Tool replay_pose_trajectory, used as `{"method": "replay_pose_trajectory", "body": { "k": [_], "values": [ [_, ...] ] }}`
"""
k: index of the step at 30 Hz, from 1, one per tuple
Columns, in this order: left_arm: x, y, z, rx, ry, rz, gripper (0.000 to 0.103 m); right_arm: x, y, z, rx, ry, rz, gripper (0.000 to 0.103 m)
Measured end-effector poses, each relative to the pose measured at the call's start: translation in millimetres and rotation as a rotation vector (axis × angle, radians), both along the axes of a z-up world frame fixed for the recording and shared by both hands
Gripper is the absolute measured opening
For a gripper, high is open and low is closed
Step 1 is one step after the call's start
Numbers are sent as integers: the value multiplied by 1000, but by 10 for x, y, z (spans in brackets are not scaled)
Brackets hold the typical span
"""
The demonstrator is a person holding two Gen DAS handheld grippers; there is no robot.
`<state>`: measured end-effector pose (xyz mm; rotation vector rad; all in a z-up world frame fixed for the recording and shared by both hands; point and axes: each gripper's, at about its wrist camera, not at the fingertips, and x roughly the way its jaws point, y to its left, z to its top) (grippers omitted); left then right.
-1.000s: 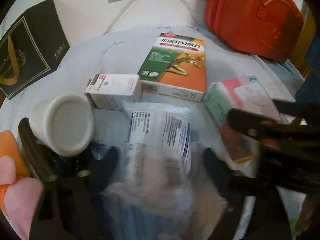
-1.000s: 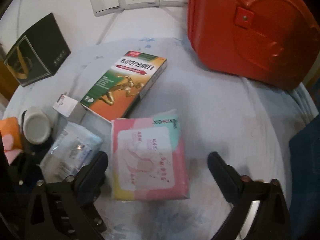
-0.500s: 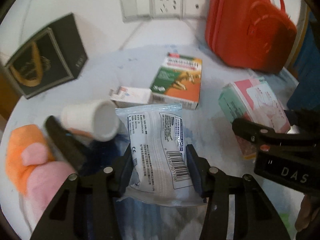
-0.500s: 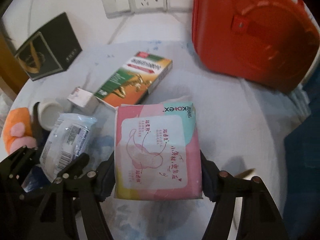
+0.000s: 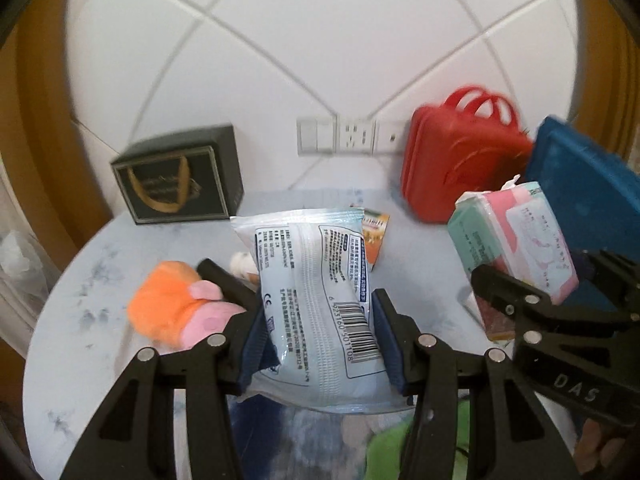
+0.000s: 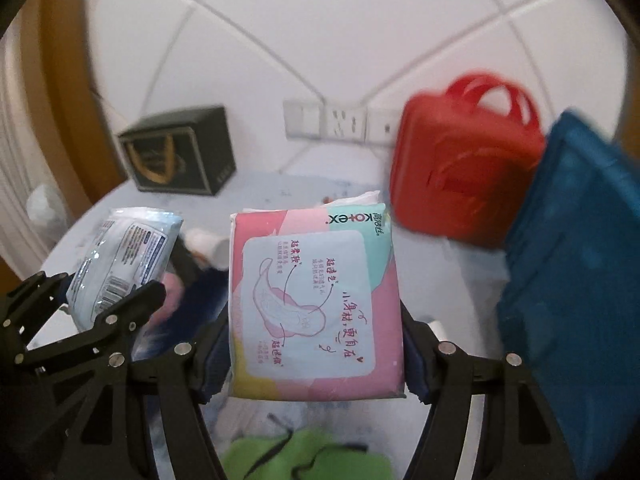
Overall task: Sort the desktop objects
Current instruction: 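Carry the white pack and Kotex pack over the crate and open both tools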
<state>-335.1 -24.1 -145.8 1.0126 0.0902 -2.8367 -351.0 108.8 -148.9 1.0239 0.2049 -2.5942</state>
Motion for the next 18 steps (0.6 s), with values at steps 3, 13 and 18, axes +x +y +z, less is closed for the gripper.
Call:
{"method": "replay_pose_trajectory", "body": {
  "k": [3,13,18],
  "values": [
    [339,45,228,-5,41,-10,49,320,57,256,-7,53,-8,70],
    [1147,402,762,-1,147,-149,49,1429,416,869,8,190,-148,70],
    [1373,749,889,8,169,-242,49,1778,685,1015,37,218,-236,70]
  ]
}}
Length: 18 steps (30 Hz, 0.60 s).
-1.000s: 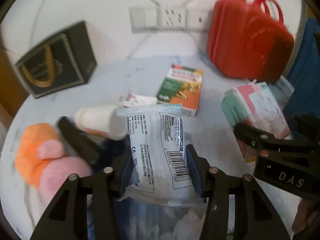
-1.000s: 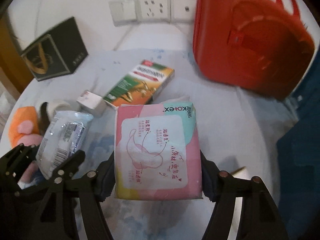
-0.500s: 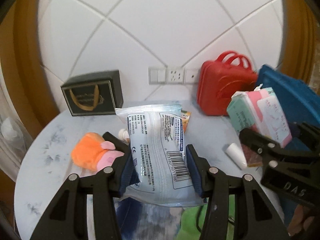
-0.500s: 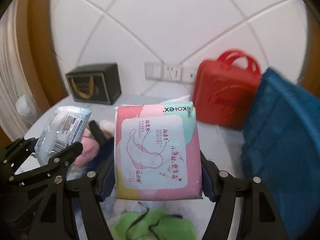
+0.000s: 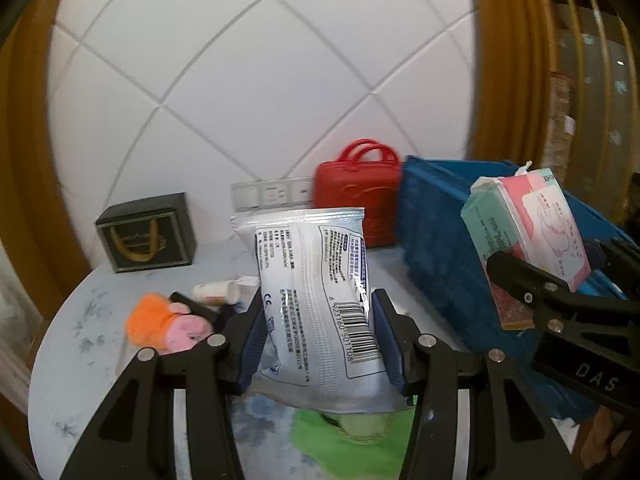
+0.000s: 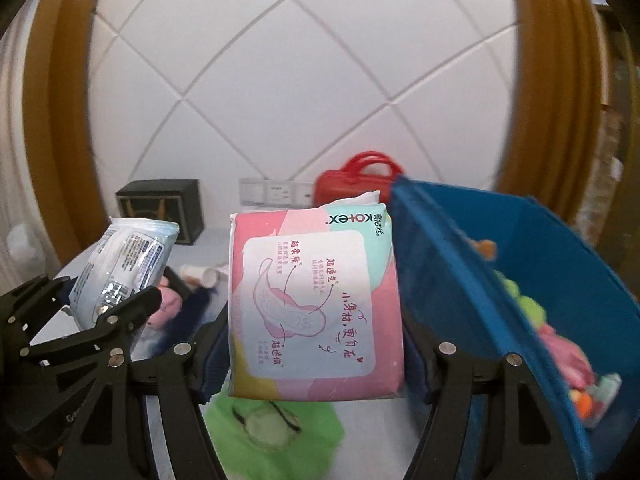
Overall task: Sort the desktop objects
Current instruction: 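Carry the white pack and Kotex pack over the crate and open both tools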
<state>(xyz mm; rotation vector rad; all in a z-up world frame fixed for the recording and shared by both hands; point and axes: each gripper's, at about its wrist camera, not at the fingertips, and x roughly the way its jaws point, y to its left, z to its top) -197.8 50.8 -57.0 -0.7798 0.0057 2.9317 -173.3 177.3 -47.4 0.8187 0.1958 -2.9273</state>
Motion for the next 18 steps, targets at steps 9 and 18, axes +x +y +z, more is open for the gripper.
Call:
{"method": "replay_pose_trajectory", "body": {
  "k": [9,18],
  "values": [
    [282,900,271,-16,72,-73,49,383,840,306,-35,101,-82,70],
    [445,2622,501,28,115,-113,49,627,2759,333,-26,133,-158,71]
  ]
}}
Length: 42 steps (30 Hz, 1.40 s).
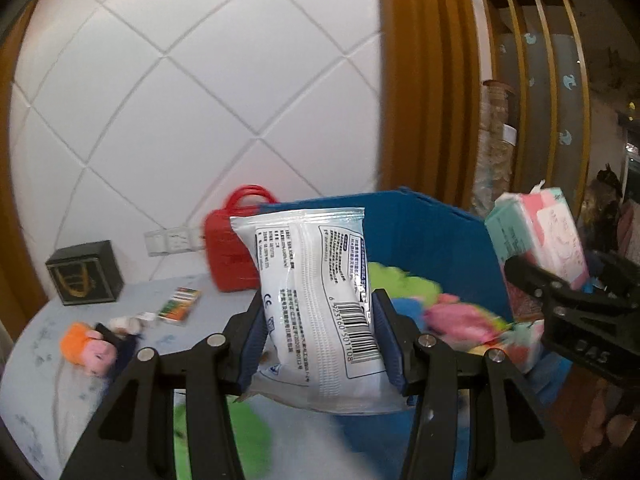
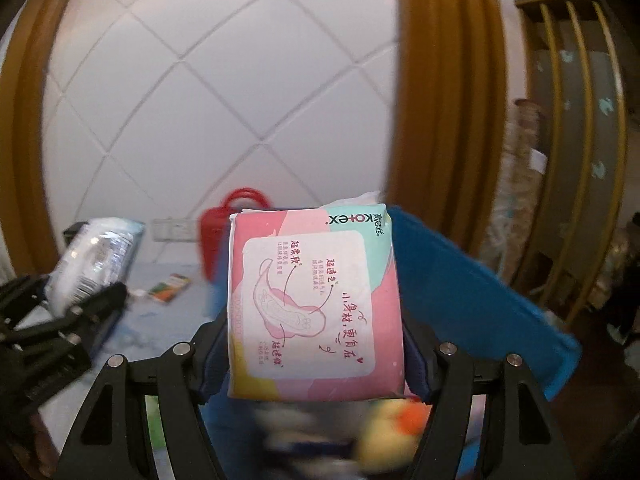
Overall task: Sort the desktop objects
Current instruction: 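Carry the white pack and Kotex pack over the crate and open both tools, then move both tools back over the table items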
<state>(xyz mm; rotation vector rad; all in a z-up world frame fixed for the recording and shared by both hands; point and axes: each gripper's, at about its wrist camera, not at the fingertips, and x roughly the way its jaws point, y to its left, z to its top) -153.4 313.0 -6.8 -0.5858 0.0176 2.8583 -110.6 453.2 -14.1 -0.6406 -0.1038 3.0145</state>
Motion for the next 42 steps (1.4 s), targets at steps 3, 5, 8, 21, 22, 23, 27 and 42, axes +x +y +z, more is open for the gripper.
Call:
{"method": "replay_pose_trajectory", "body": {
  "k": [3,5,8,21,22,23,27,42],
  "values": [
    [33,529,8,1,-34,-12,49,-51,672,-121,0,-26,-29,71],
    [20,833,-8,-6,-68,-22,49,-108,980,-186,-9,-60,-18,71],
    [14,1183,-46,-39,-90,-16,49,-212,1301,-263,0,-85,-3,71],
    [-131,1836,-265,-113,-172,16,49,-414,1815,-468,8,-121,42,71],
    [-141,1842,-269,-115,-173,21,49,-435,1842,-475,6,-121,41,71],
    [-149,1851,-274,-117,-175,25,49,-447,1849,-479,5,-123,42,71],
    [-186,1867,-277,-115,-182,35,50,-515,1913,-510,6,-137,42,71],
    [-127,1807,-231,-113,-184,53,83,-322,1977,-391,23,-107,38,103]
  ]
}}
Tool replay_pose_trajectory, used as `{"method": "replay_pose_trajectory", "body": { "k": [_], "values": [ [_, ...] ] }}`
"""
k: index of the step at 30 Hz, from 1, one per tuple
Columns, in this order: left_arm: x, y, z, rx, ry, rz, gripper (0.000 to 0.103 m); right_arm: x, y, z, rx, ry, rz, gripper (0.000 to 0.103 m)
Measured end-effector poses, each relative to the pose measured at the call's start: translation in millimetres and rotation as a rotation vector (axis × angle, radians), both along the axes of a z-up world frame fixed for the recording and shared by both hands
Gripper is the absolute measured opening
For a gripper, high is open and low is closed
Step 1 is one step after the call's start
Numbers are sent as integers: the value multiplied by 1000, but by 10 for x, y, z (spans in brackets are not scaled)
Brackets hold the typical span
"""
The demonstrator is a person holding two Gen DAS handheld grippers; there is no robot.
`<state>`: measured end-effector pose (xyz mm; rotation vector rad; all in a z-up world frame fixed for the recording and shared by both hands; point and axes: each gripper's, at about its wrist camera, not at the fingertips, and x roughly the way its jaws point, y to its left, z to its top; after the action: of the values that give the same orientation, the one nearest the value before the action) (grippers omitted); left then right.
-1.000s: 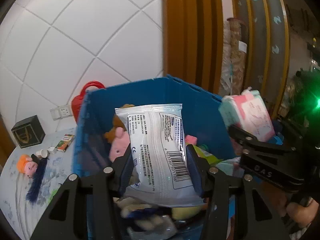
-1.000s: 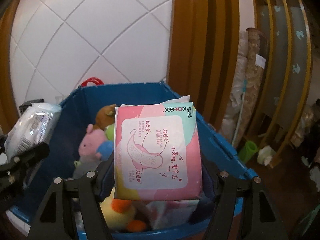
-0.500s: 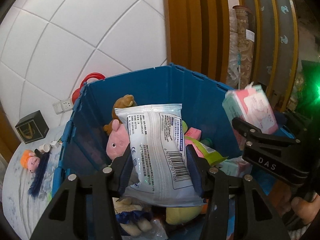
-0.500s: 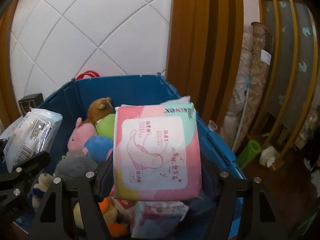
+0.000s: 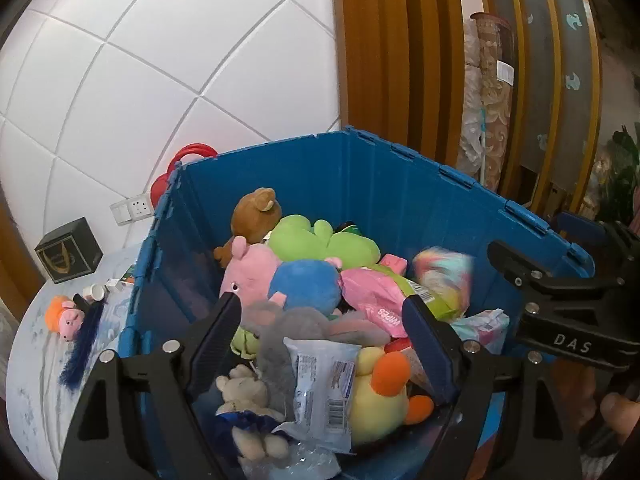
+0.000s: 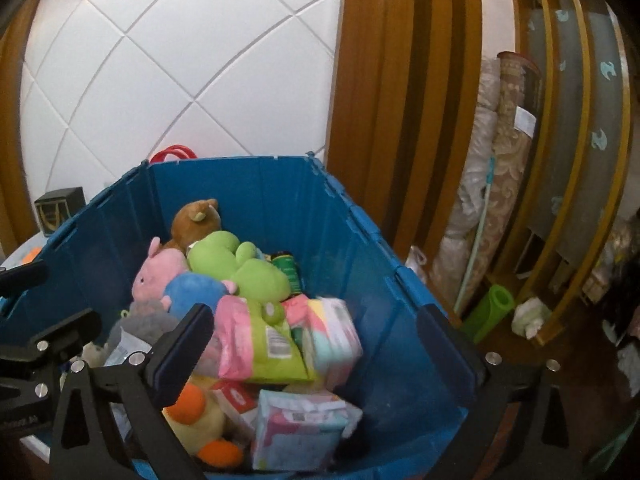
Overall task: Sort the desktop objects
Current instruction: 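Move both tools back over the table items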
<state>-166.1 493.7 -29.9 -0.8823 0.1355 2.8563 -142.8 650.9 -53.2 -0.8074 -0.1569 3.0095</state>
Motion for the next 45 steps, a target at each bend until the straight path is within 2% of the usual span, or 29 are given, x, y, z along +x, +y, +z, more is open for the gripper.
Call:
{"method": "replay_pose_trajectory", "body": {
  "k": [7,11,17,24,29,32,35,40,45],
  "values": [
    [188,-169,116,12,42,18,83,145,-107,44,-15,-5,31,103],
    [332,-412,208,12,78,59,83,243,-279,144,-41,15,69,103],
    [546,-1105,318,41,129,150,83,429,-858,406,-38,84,149,103],
    [745,-2336,213,61,133,242,83,636,-1956,554,-42,144,237,103],
    [845,-3453,27,61,75,293,83,620,-3079,527,-34,130,297,103],
    [878,-3961,-57,60,53,312,83,572,-3586,459,-39,111,309,103],
    [831,-4461,-198,77,11,356,83,462,-3991,322,-34,51,321,103],
    [670,-5112,-500,120,-64,434,83,207,-4343,40,11,-42,316,103],
    [389,-5574,-789,162,-147,523,83,-286,-4537,-324,20,-133,327,103]
  ]
}}
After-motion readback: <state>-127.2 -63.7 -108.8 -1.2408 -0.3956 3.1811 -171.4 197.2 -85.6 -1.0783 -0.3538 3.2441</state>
